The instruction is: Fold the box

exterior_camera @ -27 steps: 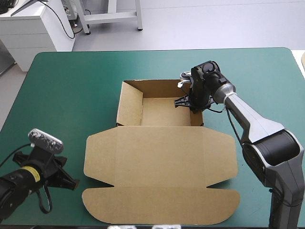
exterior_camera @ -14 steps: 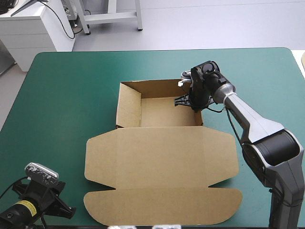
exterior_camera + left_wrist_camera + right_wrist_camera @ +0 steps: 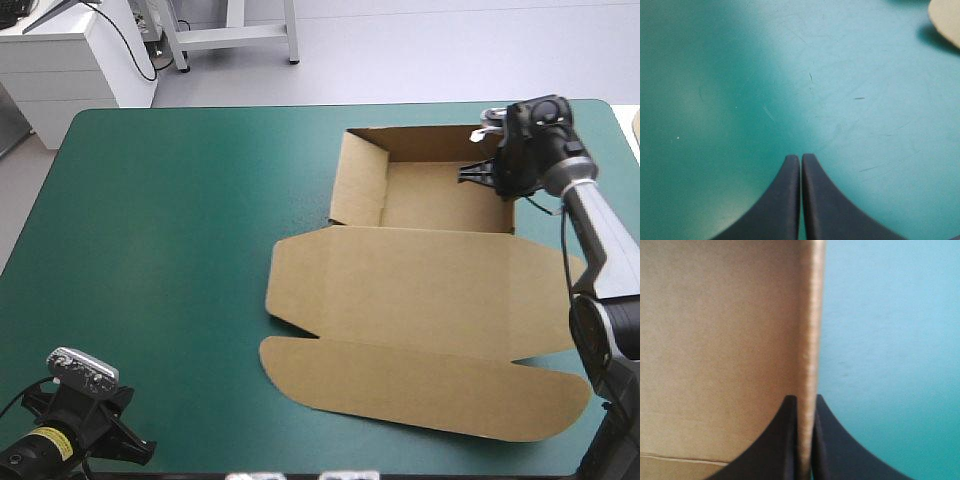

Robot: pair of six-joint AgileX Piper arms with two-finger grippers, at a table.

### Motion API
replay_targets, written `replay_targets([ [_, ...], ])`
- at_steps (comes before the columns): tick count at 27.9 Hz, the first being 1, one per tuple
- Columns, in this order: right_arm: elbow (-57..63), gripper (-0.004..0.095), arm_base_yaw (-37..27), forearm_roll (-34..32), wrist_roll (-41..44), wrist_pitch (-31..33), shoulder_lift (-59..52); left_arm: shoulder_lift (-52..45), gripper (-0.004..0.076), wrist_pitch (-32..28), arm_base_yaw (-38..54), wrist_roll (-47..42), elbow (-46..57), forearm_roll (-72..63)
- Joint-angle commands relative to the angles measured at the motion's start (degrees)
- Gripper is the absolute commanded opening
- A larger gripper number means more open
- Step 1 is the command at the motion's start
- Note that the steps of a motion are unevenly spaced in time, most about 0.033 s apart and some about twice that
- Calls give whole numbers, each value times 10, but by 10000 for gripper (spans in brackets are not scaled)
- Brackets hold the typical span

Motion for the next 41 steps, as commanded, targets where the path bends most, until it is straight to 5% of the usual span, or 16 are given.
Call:
replay_targets([
  [1, -13, -20, -75, -16, -34, 7, -51, 6, -8, -25, -1, -5, -13, 3],
  [11, -13, -9, -268, -50, -83, 7, -54, 6, -8, -25, -1, -5, -13, 3],
  [14, -13, 112, -306, -51, -83, 7, -54, 6, -8, -25, -1, -5, -13, 3],
  [18, -13, 415, -334, -46, -83, 7, -54, 6, -8, -25, -1, -5, -13, 2],
  [20, -13, 470, -337, -46, -83, 7, -54, 6, -8, -25, -1, -5, -13, 2],
  [29, -13, 449, -337, 10, -161, 7, -71, 6, -8, -27, -1, -3, -13, 2],
  [32, -13, 335, -337, 25, -176, 7, -96, 6, -8, -27, -1, -3, -13, 2],
  [37, 2, -14, -337, 55, -177, 7, -169, 6, -8, -27, -1, -3, -13, 2],
  [41, 90, -15, -337, 148, -201, 7, -279, 6, -8, -27, -1, -3, -13, 2],
])
